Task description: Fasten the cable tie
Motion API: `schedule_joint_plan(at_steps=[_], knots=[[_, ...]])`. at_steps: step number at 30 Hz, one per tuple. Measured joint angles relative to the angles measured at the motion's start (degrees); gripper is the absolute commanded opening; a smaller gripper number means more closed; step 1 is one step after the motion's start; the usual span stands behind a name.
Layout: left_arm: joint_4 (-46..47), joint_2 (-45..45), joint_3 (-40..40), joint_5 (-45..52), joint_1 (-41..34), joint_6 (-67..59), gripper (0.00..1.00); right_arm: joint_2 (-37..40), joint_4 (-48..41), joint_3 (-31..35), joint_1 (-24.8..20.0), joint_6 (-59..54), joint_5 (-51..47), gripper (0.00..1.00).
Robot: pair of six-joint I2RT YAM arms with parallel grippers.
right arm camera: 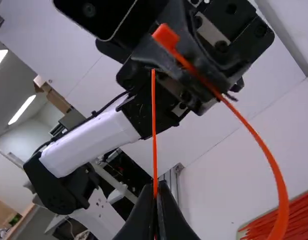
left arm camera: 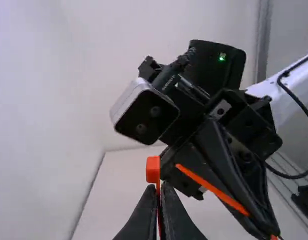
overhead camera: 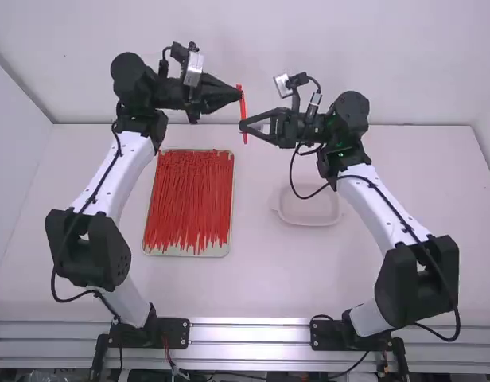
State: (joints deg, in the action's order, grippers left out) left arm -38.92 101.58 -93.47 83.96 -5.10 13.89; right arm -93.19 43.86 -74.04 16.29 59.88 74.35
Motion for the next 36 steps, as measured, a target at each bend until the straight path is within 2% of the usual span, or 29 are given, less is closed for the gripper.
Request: schedule_joint_plan(at_steps=[36], knots=[[1.0,0.0,0.0,-0.6,-1.1,-1.1,0.02,0.0,-0.1,0.0,0.7,0.2,-1.6,0.0]])
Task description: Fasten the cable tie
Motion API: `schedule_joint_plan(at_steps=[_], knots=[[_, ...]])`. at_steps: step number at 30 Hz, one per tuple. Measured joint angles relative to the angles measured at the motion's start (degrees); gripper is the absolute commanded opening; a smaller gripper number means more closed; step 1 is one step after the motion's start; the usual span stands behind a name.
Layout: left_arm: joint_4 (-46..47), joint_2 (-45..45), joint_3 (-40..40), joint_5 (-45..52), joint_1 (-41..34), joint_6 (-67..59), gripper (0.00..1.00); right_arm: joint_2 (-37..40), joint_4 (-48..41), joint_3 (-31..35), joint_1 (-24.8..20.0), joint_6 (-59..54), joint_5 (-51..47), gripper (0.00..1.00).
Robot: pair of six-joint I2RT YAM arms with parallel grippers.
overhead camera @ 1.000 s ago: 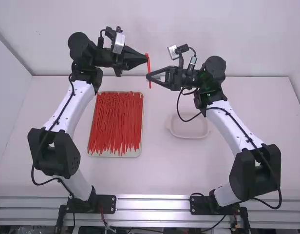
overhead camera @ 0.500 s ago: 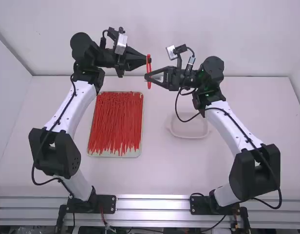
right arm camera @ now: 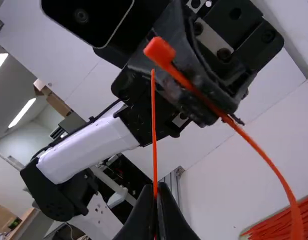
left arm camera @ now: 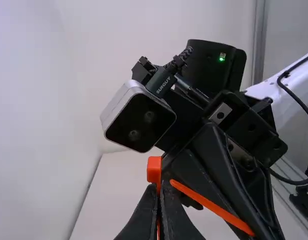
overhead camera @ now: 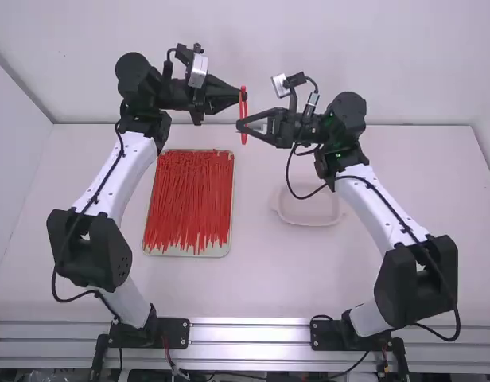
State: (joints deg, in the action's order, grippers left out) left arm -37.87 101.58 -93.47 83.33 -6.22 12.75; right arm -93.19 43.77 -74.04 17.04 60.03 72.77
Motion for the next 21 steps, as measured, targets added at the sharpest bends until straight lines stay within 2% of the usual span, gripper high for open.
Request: schedule_joint_plan(at_steps=[21], knots=[[0.7,0.0,0.0,-3.0,0.0,-1.3,0.02,0.0,0.0,0.0,-0.8,0.0,-3.1,0.0]])
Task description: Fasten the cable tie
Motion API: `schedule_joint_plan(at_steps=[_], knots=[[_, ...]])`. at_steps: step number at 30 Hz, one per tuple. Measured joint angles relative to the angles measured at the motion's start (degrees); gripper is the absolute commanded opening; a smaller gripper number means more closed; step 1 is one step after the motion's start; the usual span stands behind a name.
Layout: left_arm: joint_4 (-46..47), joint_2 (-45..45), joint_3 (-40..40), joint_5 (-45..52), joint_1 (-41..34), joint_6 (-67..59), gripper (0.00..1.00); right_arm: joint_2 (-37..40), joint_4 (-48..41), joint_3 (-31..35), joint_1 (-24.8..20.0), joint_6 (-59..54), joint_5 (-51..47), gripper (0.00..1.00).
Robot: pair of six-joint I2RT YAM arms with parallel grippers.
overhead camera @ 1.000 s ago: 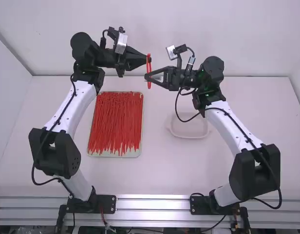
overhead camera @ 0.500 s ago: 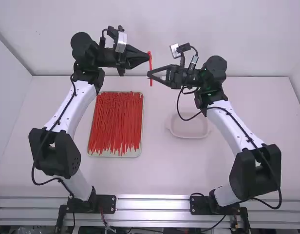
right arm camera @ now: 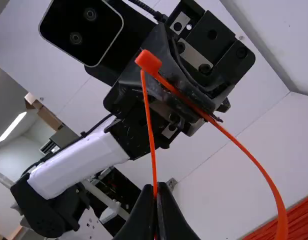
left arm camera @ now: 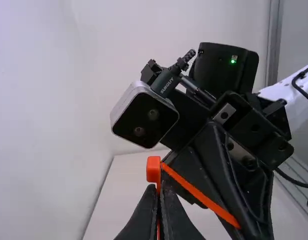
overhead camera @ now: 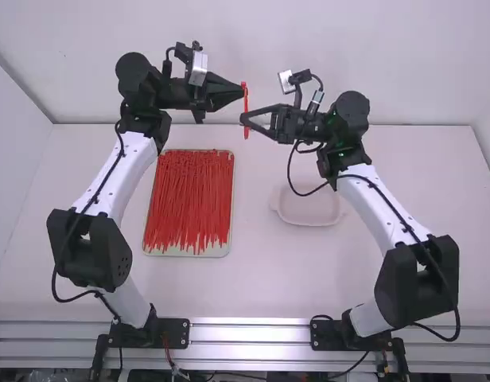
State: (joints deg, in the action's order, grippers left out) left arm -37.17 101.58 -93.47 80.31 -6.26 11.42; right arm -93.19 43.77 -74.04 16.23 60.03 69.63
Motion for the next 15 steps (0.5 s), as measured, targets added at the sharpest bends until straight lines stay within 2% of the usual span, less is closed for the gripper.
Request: schedule_joint_plan(at_steps=[15], knots=[[0.9,0.0,0.0,-1.4,0.0,-0.3,0.02,0.0,-2.1,0.0,0.5,0.0,-1.9,0.0]])
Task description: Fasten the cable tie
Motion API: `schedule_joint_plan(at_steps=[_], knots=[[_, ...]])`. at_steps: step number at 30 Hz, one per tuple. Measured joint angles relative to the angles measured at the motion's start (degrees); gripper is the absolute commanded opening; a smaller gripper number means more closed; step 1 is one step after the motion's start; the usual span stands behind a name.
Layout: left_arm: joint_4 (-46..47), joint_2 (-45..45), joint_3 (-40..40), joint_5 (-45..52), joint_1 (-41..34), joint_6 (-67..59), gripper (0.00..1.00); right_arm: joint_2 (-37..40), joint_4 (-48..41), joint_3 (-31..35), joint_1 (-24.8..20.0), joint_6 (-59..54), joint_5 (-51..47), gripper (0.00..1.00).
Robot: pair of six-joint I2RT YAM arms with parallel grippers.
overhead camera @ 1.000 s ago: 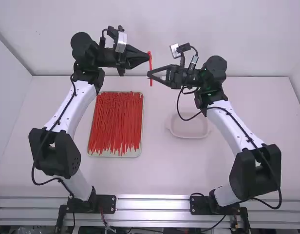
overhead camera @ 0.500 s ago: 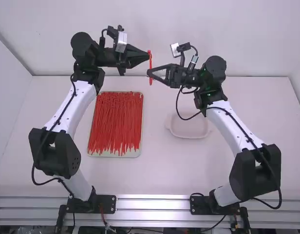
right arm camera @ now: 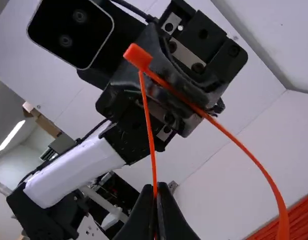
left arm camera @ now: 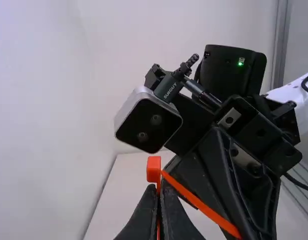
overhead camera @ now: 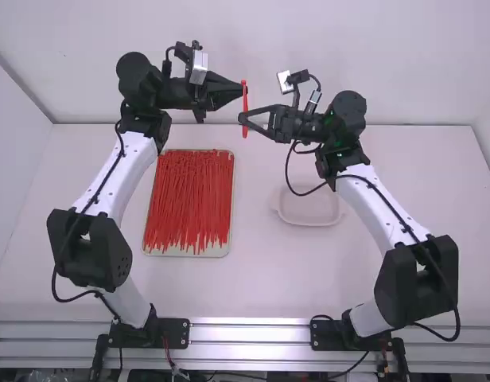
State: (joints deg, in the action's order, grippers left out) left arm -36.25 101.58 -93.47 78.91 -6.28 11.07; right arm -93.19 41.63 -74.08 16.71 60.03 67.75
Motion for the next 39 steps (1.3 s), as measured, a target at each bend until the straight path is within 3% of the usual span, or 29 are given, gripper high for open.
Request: schedule_joint_plan(at_steps=[12,31,39], knots=[[7.3,0.0,0.0,-1.1,-1.6,-9.0,0.02,0.0,-0.3,0.0,-0.2,0.8,0.7,0.0],[3.7,0.0,0.0,3.1,-0.5,-12.7,0.02,0.0,-0.5,0.0,-0.8,1.5,2.2,0.0],[9.9,0.0,0.0,4.9,-0.5,-16.4,0.02,0.0,5.5,0.0,-0.8,4.4,1.4,0.0]])
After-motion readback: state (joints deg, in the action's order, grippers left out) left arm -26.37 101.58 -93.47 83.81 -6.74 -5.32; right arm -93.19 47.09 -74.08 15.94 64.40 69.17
